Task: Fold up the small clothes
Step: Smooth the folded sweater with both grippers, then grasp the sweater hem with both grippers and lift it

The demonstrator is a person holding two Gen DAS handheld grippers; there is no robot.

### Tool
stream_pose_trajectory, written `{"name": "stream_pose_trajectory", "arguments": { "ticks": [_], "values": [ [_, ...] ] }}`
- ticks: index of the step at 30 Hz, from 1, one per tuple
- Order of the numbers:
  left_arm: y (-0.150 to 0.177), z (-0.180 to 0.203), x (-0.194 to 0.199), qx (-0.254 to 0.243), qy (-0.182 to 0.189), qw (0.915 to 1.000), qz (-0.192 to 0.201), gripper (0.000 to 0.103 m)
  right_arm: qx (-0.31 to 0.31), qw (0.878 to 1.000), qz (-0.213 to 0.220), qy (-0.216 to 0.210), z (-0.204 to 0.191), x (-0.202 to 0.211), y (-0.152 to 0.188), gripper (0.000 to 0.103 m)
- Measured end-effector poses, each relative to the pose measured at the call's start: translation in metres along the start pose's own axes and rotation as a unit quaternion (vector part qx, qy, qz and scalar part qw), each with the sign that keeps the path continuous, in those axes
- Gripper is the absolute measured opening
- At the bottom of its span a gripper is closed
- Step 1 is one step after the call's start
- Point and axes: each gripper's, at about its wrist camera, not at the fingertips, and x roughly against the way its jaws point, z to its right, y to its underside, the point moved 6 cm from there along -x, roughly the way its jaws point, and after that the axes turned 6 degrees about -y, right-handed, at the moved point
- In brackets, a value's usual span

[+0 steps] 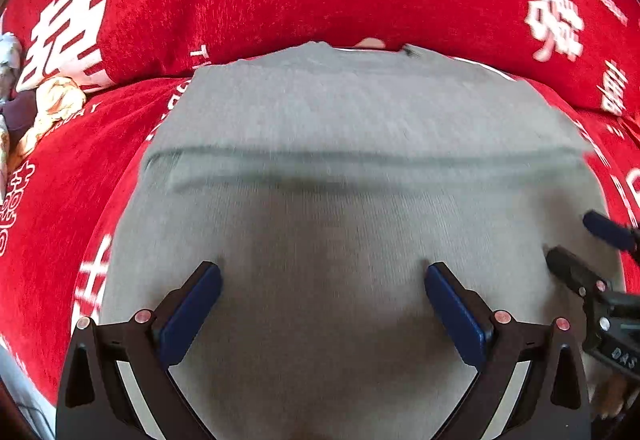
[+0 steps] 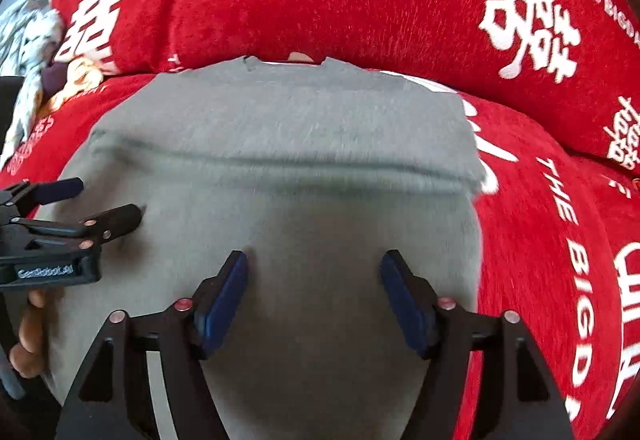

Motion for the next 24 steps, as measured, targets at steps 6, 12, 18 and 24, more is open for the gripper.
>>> {"name": "stream_pose_trajectory", "arguments": {
  "ticks": [6,12,18,24],
  "values": [
    [0.044,-0.012,0.029,0.001,0.006,0.9997,0.022,0.102,0.020,0.998,0.053,0.012,-0.008,0.044,0.054,0.076],
    [0.087,-0.019,0.052,0.014,0.008,0.9983,0.056,0.103,0.049,0.994,0.097,0.028,-0.020,0.078,0.106,0.076],
    [0.121,-0.021,0.065,0.005,0.004,0.9987,0.050,0.103,0.056,0.995,0.079,0.024,-0.021,0.094,0.141,0.081],
    [0.151,-0.067,0.079,0.096,-0.023,0.9950,0.019,0.102,-0.032,0.999,0.009,-0.026,0.002,0.109,0.181,0.081]
  ]
}}
